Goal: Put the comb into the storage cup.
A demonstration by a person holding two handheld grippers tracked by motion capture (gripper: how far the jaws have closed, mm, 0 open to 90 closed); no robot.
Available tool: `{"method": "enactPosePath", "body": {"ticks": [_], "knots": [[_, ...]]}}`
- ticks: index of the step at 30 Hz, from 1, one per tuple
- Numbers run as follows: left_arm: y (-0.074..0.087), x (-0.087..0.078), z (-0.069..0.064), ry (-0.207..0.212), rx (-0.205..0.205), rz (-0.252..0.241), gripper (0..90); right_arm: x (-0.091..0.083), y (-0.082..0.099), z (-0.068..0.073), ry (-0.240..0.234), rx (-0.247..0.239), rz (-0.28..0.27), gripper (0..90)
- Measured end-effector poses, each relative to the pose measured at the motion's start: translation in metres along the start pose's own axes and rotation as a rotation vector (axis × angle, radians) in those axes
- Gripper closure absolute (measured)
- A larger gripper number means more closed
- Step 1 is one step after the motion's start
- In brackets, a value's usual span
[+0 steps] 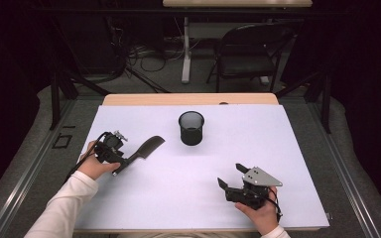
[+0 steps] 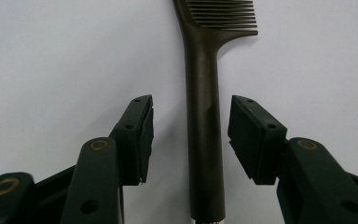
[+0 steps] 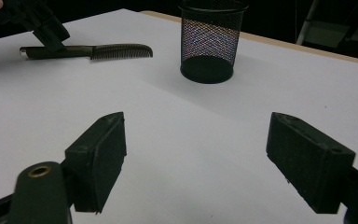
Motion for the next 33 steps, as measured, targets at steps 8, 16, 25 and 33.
{"method": "enactPosePath", "body": {"ticks": [8, 16, 25, 33], "knots": [[0.001, 0.005, -0.002, -0.005, 0.011, 0.039, 55.7, 0.000, 0.000, 0.000, -0.002, -0.001, 0.002, 19.7], [0.002, 0.008, -0.003, -0.011, 0.015, 0.056, 60.2, 0.000, 0.000, 0.001, -0.005, -0.001, 0.003, 19.9], [0.003, 0.011, -0.005, -0.021, 0.024, 0.085, 65.4, 0.000, 0.001, 0.001, -0.005, -0.001, 0.006, 19.9], [0.003, 0.012, -0.006, -0.026, 0.025, 0.092, 68.3, 0.000, 0.000, 0.001, -0.006, -0.001, 0.005, 19.9]]}}
Point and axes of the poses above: each handheld gripper's, and its own axes: x roughly forward along the jaws, y roughly out of its underside, z roughly to its left, the point moved 5 cm from there along x, roughly forward along the jaws, and after that the axes turned 14 degrees about y, right-handed, at the moved point
